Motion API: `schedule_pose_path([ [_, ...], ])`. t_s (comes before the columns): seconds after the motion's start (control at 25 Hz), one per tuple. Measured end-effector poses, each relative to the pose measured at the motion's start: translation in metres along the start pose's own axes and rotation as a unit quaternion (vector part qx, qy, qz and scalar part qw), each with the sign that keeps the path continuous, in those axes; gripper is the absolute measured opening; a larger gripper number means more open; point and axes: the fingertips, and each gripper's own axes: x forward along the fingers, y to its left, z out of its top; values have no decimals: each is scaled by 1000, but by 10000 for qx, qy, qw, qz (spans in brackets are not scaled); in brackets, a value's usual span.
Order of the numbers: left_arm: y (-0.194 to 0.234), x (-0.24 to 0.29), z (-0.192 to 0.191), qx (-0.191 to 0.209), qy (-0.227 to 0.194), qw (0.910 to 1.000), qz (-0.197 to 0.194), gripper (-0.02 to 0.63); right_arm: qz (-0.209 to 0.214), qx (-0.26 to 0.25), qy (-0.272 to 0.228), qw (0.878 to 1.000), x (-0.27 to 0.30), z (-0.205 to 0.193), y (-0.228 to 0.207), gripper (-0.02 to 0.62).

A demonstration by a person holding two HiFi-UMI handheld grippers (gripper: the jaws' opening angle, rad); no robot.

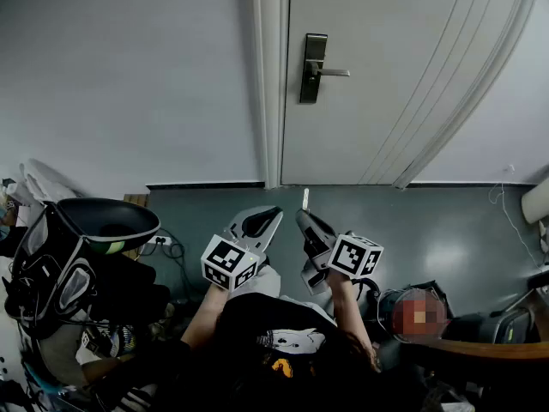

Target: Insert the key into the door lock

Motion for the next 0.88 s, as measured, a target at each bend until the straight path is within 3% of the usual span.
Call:
schedule_pose_path([
  [0.88, -10, 11, -3, -56, 227, 9997, 17, 20, 128, 503, -24, 9987, -12, -3, -19, 18],
])
